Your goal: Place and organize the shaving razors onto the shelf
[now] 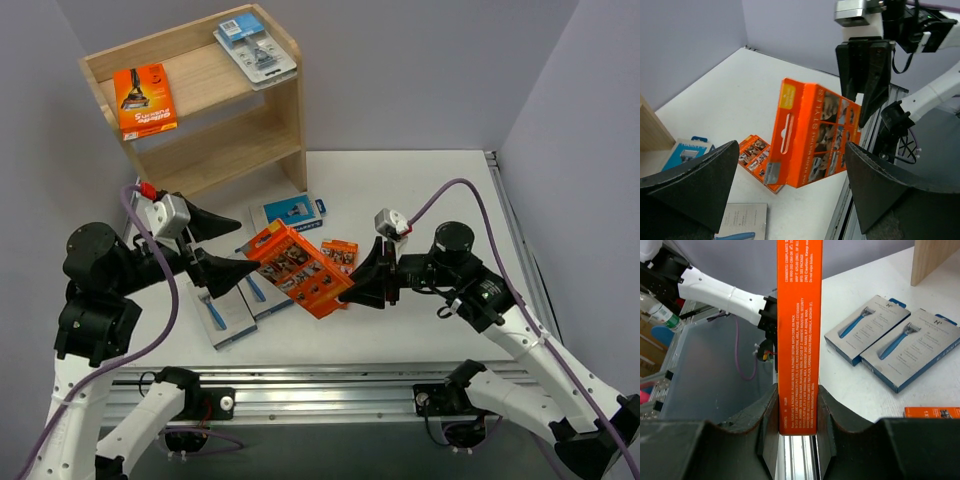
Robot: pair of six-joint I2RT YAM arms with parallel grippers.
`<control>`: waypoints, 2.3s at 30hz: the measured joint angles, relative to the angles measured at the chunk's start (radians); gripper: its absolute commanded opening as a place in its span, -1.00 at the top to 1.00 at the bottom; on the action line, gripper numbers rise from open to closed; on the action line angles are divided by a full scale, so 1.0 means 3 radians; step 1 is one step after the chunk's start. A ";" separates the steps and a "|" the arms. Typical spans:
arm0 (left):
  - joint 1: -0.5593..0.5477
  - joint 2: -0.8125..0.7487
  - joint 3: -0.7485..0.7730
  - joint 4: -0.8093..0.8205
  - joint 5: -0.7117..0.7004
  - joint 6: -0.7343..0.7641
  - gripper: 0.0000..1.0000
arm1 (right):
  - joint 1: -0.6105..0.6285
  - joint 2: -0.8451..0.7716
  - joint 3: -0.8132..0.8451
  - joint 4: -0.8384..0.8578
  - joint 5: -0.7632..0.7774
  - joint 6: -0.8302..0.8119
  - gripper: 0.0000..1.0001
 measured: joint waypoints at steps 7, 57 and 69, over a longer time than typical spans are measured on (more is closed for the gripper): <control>-0.0220 0.0161 0.0505 -0.0675 0.0079 0.0537 -0.94 | -0.0131 -0.0220 -0.0118 -0.0158 -0.0252 -0.0093 1.00; -0.0777 0.0912 0.0718 -0.1169 0.0749 0.0448 0.03 | -0.0167 -0.0312 -0.0242 -0.0031 -0.0614 -0.0062 1.00; -0.0799 0.0980 0.0923 -0.1400 0.0490 0.0585 0.95 | -0.0167 -0.0305 -0.0280 0.0006 -0.0523 -0.0039 -0.02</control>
